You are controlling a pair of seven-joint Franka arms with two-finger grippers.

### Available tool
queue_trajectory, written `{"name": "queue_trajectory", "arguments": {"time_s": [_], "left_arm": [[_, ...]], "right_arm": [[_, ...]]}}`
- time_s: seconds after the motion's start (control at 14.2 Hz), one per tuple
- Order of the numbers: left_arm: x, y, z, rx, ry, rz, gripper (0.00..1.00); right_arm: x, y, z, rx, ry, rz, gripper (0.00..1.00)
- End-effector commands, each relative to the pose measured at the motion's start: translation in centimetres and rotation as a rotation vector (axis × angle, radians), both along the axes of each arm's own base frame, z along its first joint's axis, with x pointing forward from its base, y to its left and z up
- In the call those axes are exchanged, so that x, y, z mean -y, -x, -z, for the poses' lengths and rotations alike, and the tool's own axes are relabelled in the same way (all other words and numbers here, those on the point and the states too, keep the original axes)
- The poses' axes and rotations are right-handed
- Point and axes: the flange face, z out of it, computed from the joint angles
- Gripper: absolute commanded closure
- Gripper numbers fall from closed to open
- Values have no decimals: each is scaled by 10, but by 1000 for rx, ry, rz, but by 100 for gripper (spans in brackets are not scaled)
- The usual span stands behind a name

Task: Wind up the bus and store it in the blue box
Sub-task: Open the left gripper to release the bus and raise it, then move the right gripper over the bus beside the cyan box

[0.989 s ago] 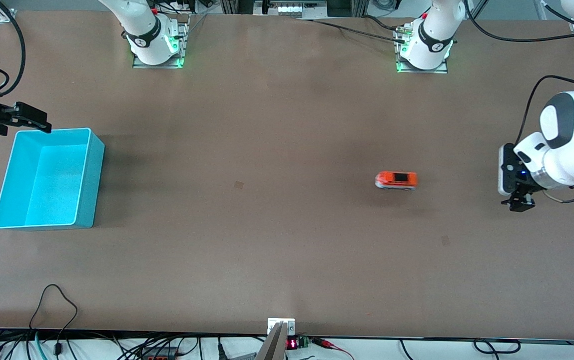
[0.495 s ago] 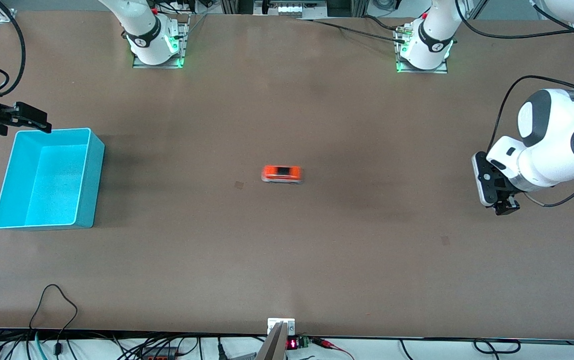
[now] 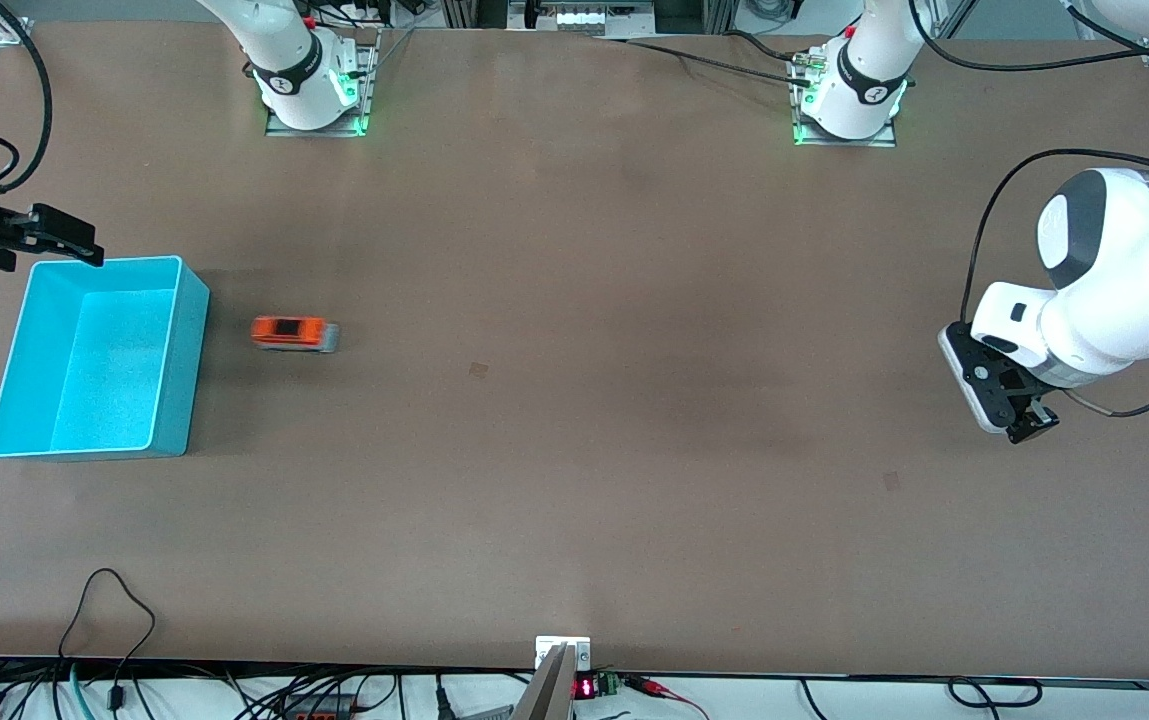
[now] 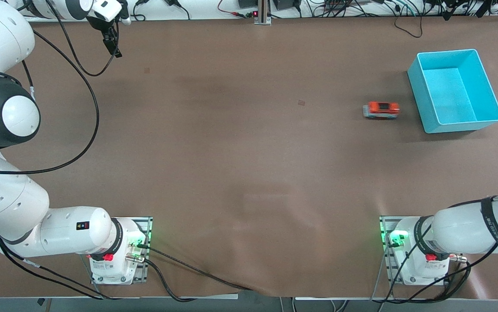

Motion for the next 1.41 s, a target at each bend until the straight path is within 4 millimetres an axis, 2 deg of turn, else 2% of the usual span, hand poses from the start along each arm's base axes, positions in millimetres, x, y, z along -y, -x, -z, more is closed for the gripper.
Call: {"name": "queue_trajectory", "arguments": {"time_s": [0.0,0.14,0.35,0.49,0.57,0.71,0.85,0.99,1.06,1.27,1.34], "left_arm": [[-2,-5,-17,42,19,-132,0],[-4,-11,-47,95,57,-306,0],[-16,-15,-77,128,99,-554,0],[-27,-14,-100,119,97,-721,0],[-31,-13,-110,110,94,-802,0],[-34,-9,-122,86,87,-953,0],[-36,1,-137,56,111,-1098,0],[-30,8,-146,43,103,-1187,0],[-24,12,-156,54,111,-1215,0],[-16,34,-178,12,92,-1369,0],[-20,41,-182,-2,86,-1376,0]], "right_arm": [[-2,-1,-4,-1,-10,-3,0],[-4,-1,-3,-4,-12,-8,0],[-13,1,4,-41,-13,-24,0],[-32,3,24,-134,-9,-59,0],[-42,10,32,-205,-4,-73,0],[-47,20,49,-276,-3,-78,0],[-46,39,64,-315,-10,-78,0],[-44,62,74,-275,-13,-83,0],[-43,75,80,-251,-18,-97,0],[-32,114,104,-166,-56,-236,0],[-27,123,111,-139,-69,-291,0]]}}
